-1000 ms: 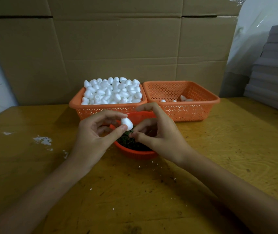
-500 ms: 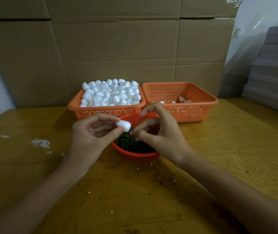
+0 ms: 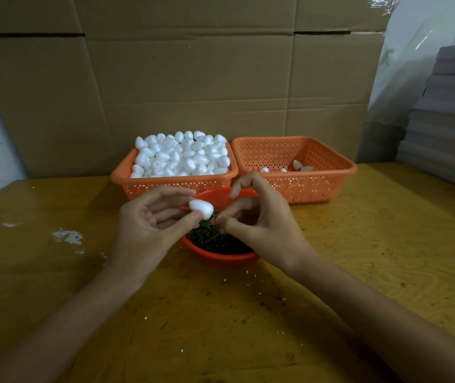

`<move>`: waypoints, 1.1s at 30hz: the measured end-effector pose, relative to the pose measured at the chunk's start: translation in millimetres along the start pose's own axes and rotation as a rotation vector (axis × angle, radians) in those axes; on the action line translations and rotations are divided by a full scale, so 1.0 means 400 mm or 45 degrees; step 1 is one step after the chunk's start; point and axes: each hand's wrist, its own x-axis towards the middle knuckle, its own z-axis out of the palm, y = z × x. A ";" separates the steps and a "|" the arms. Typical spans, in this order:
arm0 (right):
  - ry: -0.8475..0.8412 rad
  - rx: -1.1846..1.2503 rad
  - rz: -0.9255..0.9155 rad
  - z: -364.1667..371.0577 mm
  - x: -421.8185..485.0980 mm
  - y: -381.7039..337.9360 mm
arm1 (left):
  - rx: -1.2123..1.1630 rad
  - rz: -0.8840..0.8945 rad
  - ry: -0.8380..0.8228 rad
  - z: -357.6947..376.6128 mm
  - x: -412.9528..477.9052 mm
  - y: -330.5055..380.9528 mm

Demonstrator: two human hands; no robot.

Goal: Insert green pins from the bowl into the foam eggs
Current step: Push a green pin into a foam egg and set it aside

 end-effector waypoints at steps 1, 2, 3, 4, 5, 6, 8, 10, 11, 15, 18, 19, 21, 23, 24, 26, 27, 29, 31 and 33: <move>0.001 0.000 0.004 -0.001 0.000 0.000 | -0.003 -0.010 0.001 0.000 -0.001 -0.001; 0.004 0.003 0.006 -0.001 0.000 -0.001 | -0.006 -0.014 0.002 0.000 -0.003 0.000; 0.007 0.007 0.004 -0.002 0.001 -0.003 | -0.004 -0.012 0.003 0.001 -0.004 0.000; 0.009 0.014 0.004 -0.003 0.001 -0.003 | 0.001 -0.008 0.000 0.002 -0.004 0.001; 0.006 0.021 0.007 -0.005 0.002 -0.004 | 0.010 -0.004 -0.005 0.002 -0.003 0.000; -0.001 0.026 0.011 -0.006 0.003 -0.004 | 0.025 0.003 -0.010 0.001 -0.001 -0.001; -0.012 0.034 0.016 -0.007 0.003 -0.006 | 0.047 0.022 -0.017 -0.005 0.001 -0.003; -0.018 0.042 0.023 -0.008 0.003 -0.005 | 0.037 0.032 -0.022 -0.009 0.002 -0.005; -0.023 0.037 0.024 -0.009 0.003 -0.006 | 0.028 0.035 -0.022 -0.010 0.003 -0.006; -0.066 0.008 0.015 -0.010 0.004 -0.004 | -0.018 0.035 -0.026 -0.008 0.004 -0.015; -0.104 -0.046 0.015 -0.005 0.006 0.003 | -0.030 0.031 -0.025 -0.006 0.004 -0.016; -0.117 -0.065 0.009 -0.004 0.006 0.005 | -0.025 0.029 -0.024 -0.006 0.003 -0.015; -0.141 -0.087 -0.009 -0.004 0.003 0.006 | -0.017 0.024 -0.032 -0.004 0.001 -0.011; -0.162 -0.091 -0.024 -0.006 0.001 0.005 | 0.001 0.031 -0.055 -0.001 0.001 -0.009; -0.169 -0.091 -0.029 -0.006 0.000 0.005 | 0.006 0.036 -0.070 0.001 0.000 -0.008; -0.174 -0.087 -0.031 -0.006 -0.001 0.005 | -0.001 0.041 -0.080 0.004 0.000 -0.007; -0.175 -0.085 -0.029 -0.005 -0.001 0.005 | 0.000 0.047 -0.077 0.005 -0.001 -0.005; -0.176 -0.081 -0.026 -0.005 -0.002 0.007 | 0.006 0.068 -0.070 0.005 -0.002 -0.003; -0.162 -0.077 -0.029 -0.006 -0.002 0.007 | 0.010 0.084 -0.076 0.005 -0.002 -0.004; -0.131 -0.053 -0.038 -0.010 0.001 0.005 | 0.008 0.083 -0.104 0.005 -0.002 -0.007</move>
